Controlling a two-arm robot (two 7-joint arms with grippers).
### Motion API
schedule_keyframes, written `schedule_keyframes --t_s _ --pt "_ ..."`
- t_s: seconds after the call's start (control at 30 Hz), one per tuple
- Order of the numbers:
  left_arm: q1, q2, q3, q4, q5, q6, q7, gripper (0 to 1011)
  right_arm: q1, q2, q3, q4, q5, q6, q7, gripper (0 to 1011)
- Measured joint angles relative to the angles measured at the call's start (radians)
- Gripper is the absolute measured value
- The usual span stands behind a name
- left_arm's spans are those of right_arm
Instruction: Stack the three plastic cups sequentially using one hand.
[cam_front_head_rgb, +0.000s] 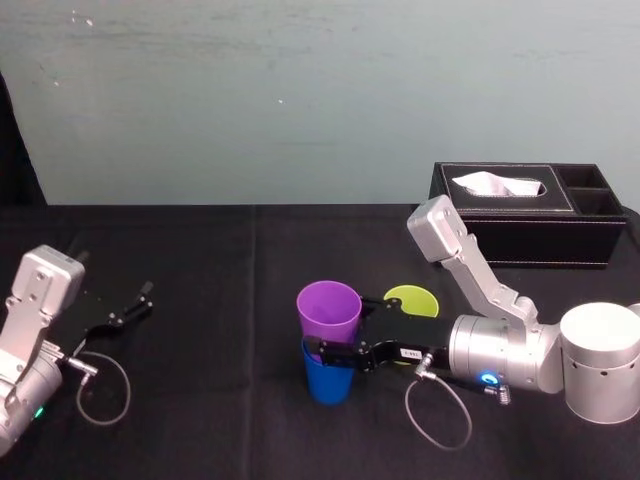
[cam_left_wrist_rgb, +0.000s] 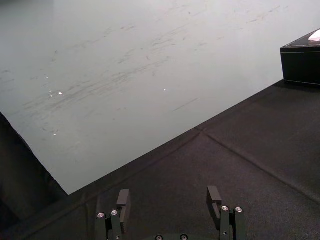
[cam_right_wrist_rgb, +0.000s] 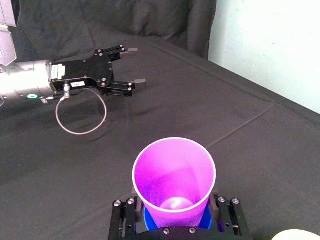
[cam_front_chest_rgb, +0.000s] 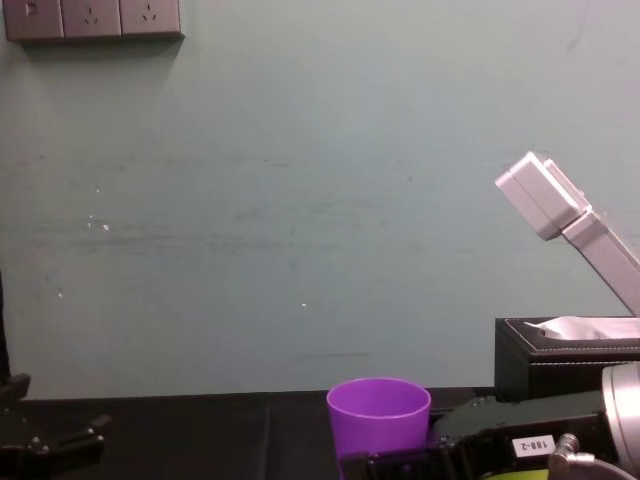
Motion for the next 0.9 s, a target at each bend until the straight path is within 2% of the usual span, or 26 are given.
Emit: schedule_keyframes --t_s 0.03,0.17,0.4,0.67,0.9 --pt "0.0 0.0 0.0 0.0 0.0 0.0 0.0 1000 0.0 0.0 0.0 0.0 0.0 0.0 0.0 726" --pt "0.0 0.0 0.0 0.0 0.0 0.0 0.0 1000 0.0 0.001 0.0 -0.001 0.0 0.0 0.0 853" --pt "0.0 0.0 0.0 0.0 0.0 0.0 0.0 1000 0.001 0.001 0.0 -0.002 0.0 0.0 -0.001 1003" --pt "0.0 0.0 0.0 0.0 0.0 0.0 0.0 1000 0.0 0.002 0.0 -0.003 0.0 -0.001 -0.001 1000" --pt "0.0 0.0 0.0 0.0 0.0 0.0 0.0 1000 -0.041 0.006 0.048 -0.042 0.012 -0.065 -0.027 1000"
